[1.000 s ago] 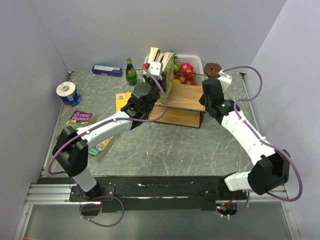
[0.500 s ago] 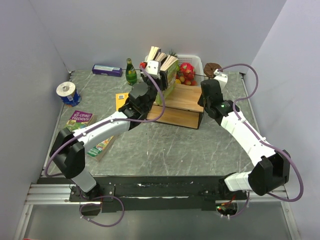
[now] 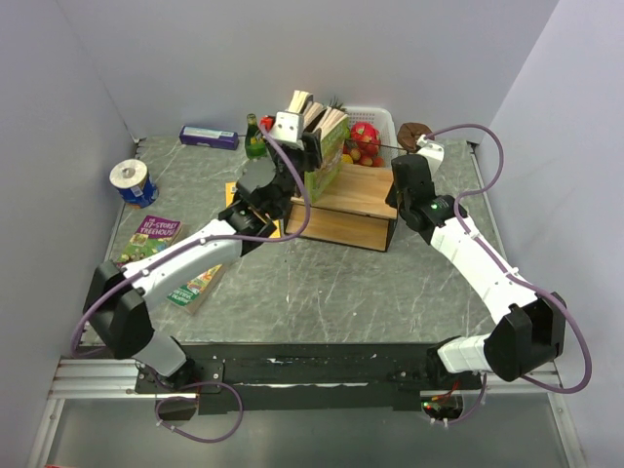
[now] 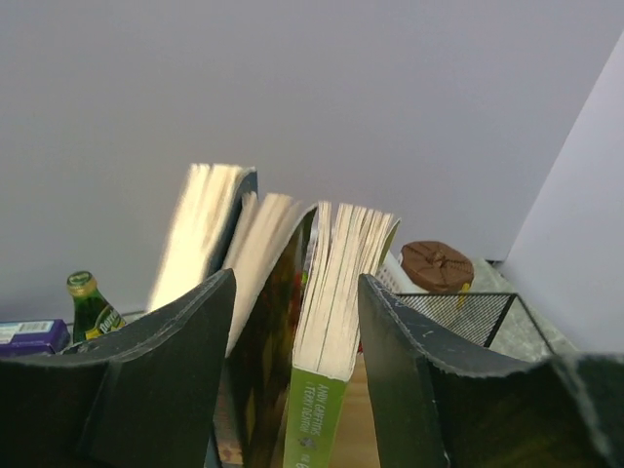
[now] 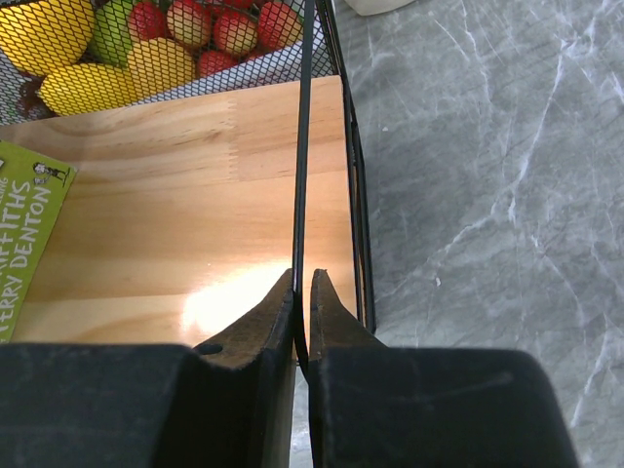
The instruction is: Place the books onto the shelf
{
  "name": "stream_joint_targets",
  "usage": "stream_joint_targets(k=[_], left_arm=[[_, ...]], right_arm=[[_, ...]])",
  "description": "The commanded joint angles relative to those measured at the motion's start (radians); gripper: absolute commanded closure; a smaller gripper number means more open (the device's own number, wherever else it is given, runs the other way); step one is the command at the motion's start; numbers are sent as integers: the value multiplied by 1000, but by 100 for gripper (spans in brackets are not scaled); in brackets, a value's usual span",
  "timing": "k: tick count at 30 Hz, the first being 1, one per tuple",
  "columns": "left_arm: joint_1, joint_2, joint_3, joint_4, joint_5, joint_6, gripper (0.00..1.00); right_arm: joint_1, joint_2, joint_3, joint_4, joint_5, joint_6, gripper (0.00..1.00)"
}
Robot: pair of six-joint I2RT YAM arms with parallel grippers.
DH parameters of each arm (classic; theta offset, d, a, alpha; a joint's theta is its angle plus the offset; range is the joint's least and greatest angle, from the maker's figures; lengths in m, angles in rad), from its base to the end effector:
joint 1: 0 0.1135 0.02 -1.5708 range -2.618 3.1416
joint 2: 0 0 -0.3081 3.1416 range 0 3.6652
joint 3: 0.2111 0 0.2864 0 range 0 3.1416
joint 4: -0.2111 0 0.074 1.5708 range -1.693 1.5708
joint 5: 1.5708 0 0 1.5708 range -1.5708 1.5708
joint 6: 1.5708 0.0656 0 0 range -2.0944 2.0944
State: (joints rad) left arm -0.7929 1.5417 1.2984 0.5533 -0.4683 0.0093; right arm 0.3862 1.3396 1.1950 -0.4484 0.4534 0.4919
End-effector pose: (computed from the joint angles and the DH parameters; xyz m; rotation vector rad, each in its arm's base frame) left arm 0.3183 -0.2809 0.4527 0.1110 1.2996 -0.3754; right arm 0.3308 0.1035 0.3581 0.3651 2.0653 0.0361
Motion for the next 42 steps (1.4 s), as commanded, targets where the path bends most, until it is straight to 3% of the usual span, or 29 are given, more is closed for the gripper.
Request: stream_joint_targets(k=[1,7,10,13,14,17,20,28,42], left_arm=[[-37,-107,73,33,16,17,40],[-141,-129,110,21,2,87,40],[-169,-129,134,-80,83,26,46],[-172,-94,142,-159,132,-77,62],[-172,-78,136,-168,129,-95,74],[-170,-6,131,-199,89,-120,89],[-164,63,136,-214,57,-138,95],[-140,210,159,-219,59,-173,97],[-81,412,294,-343,-96,-193,96]], right_arm=[[-15,27,32,34,14,132,96],[-15,26,29,30,5,139,97],[-13,26,29,28,-1,142,99],[-15,24,26,28,-5,145,100],[-14,23,25,33,-5,143,100],[-13,26,21,30,-16,151,100],[-14,32,20,27,-27,157,100],[-13,44,31,16,-32,163,100],[-12,55,25,19,-58,174,100]])
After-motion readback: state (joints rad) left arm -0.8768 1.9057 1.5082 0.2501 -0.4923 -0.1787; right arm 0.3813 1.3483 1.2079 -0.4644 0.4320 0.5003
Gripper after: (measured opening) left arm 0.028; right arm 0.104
